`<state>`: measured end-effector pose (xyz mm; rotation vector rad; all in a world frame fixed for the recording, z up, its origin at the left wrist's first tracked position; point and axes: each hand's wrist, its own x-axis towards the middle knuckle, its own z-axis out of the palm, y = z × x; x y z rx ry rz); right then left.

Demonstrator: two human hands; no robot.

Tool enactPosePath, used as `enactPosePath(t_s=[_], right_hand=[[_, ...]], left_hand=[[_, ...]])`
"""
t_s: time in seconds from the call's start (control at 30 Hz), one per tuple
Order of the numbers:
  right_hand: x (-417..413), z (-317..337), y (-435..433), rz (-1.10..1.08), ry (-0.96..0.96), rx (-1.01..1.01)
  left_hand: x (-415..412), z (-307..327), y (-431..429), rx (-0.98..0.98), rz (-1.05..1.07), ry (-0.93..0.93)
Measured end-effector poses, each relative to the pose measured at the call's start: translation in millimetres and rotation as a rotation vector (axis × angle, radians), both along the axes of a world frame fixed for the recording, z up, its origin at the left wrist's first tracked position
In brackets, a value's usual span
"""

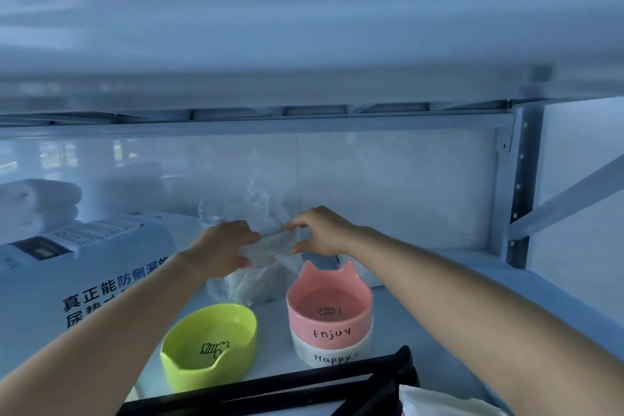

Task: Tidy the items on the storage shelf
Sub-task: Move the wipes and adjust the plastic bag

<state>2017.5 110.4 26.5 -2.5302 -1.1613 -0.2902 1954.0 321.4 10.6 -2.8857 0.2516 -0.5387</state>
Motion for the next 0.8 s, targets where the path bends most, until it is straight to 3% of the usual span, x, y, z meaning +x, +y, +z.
enactPosePath(t_s=[0.33,0.8], right_hand=[[-8,-11,17,-0.039,-0.133,0.011],[-20,-16,25,-0.244,-0.178,0.077]], left_hand=[[-3,-10,13,-0.224,-0.077,-0.041],[8,-21,6,-0.180,-0.123,-0.076]])
